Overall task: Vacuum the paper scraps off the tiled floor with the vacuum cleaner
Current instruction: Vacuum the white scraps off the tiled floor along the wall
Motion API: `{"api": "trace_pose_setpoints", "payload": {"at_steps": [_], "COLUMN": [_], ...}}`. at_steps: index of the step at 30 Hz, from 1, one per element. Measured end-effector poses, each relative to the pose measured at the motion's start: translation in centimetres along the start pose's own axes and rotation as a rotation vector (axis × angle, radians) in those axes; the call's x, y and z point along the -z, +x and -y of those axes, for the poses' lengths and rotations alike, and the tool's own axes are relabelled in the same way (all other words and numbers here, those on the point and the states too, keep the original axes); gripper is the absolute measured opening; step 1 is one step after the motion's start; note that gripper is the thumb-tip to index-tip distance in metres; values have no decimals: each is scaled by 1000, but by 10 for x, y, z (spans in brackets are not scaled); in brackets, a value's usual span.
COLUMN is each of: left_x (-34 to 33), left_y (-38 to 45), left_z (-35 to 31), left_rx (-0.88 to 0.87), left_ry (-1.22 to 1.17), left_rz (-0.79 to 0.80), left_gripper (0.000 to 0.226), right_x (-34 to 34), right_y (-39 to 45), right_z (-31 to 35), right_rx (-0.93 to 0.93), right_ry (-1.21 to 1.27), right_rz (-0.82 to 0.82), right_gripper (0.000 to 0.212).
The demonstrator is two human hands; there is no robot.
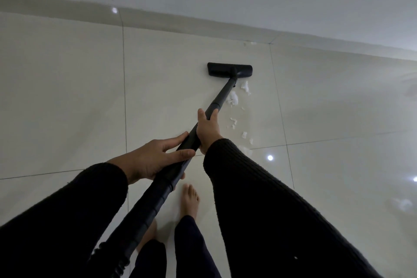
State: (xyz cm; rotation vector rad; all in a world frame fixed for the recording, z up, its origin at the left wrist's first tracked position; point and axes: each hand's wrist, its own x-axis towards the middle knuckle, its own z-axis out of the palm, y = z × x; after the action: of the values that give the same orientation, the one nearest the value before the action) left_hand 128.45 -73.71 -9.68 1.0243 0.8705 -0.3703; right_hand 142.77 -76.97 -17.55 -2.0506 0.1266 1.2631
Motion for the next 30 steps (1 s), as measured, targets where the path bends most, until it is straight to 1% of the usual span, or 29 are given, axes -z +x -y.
{"api": "trace_pose_setpoints", "payload": {"at_steps": [17, 24, 27, 30], "left_x": [-74, -101, -112, -124], "left_y": [-29, -28, -26, -25], "left_z": [51, 78, 85, 91], "left_rx": [-4, -14, -7, -5], "left_ry": [-64, -76, -84, -99], "left_rz": [-11, -30, -28, -27], "left_gripper": [66, 72, 67, 68], "right_x": [44, 60, 69, 79], "right_y": [-40, -47, -45, -47], "right_z": [-66, -94, -103, -110], "right_rx": [-11, -12, -17, -20], "right_ry": [-57, -110, -110, -120], "right_rz": [-8, 17, 11, 16], "right_gripper": [70, 71, 70, 70]}}
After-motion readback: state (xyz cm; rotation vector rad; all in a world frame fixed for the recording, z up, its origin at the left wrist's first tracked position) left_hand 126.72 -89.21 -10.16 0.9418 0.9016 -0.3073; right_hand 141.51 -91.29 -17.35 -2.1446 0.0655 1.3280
